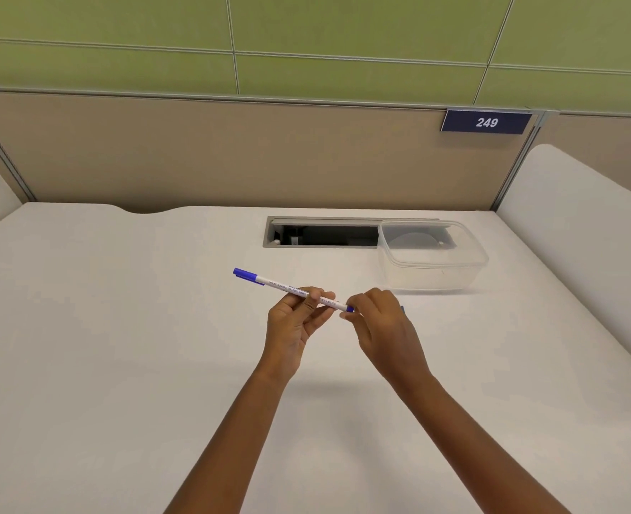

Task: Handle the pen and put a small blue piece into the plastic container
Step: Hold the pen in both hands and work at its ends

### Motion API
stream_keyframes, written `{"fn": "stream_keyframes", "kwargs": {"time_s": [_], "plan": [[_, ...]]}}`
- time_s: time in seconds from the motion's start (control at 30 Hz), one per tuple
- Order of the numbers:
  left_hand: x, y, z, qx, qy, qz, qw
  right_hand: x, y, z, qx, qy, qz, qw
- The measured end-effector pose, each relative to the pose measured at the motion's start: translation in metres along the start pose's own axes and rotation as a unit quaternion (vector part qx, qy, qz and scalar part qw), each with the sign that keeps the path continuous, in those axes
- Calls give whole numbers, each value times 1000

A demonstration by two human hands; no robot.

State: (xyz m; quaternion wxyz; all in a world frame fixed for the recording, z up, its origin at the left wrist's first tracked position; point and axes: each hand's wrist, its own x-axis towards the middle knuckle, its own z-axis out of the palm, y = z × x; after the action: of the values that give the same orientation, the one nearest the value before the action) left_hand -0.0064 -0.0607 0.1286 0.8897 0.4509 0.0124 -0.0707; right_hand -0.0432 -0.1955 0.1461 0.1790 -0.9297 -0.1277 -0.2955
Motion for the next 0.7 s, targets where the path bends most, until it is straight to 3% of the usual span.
{"fn": "stream_keyframes", "kwargs": {"time_s": [0.2, 0.33, 0.43, 0.6, 0.63, 0.7], "plan": [[-2, 1, 2, -24, 0, -11, 1000, 6, -3, -3, 10, 7, -24, 1000], [-2, 3, 2, -21, -8, -9, 1000, 8, -4, -3, 102, -30, 46, 993], [-2, 4, 0, -14, -18, -7, 1000, 12, -4, -4, 192, -94, 135, 967], [-3, 5, -2, -7, -27, -7, 1000, 25, -3, -12, 355, -208, 291, 863], [-3, 5, -2, -6, -31, -7, 999, 27, -1, -14, 403, -232, 327, 823], [-3, 5, -2, 1, -39, -3, 999, 29, 3, -15, 529, -275, 423, 682]]}}
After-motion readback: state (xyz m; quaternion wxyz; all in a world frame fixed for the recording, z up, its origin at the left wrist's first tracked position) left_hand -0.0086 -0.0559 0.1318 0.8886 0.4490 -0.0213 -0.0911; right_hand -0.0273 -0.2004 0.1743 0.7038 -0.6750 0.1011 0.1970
